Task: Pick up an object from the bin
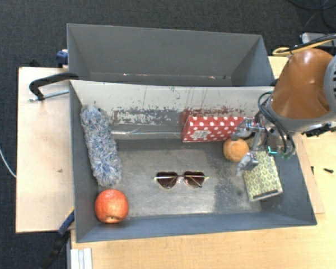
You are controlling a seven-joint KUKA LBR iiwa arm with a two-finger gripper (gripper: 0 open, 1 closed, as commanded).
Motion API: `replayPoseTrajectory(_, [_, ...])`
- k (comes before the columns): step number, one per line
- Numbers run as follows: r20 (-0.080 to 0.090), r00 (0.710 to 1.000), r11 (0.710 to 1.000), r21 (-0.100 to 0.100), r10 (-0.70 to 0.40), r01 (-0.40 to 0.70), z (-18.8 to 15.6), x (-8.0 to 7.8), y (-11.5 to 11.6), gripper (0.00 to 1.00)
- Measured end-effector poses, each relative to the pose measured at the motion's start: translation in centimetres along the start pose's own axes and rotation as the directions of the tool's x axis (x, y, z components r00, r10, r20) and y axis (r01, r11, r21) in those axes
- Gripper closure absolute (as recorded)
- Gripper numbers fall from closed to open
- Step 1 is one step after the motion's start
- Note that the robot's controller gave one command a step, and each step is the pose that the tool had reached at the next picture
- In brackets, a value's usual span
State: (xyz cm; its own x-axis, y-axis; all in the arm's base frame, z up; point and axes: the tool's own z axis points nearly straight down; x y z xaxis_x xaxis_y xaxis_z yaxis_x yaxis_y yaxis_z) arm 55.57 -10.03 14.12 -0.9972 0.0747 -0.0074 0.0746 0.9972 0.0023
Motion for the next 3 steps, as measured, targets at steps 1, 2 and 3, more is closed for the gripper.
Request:
replayPoseTrajectory(1, [-0.002,0.980,0.980,0.003,0.199,-0.199,6.9,-2.0,-5.2,1.00])
replayPoseTrajectory(2, [-0.002,0.980,0.980,0.003,0.199,-0.199,6.9,-2.0,-5.2,1.00])
replayPoseTrajectory(3, [0.001,0.981,0.981,0.003,0.193,-0.193,-9.1,-1.1,-3.5,1.00])
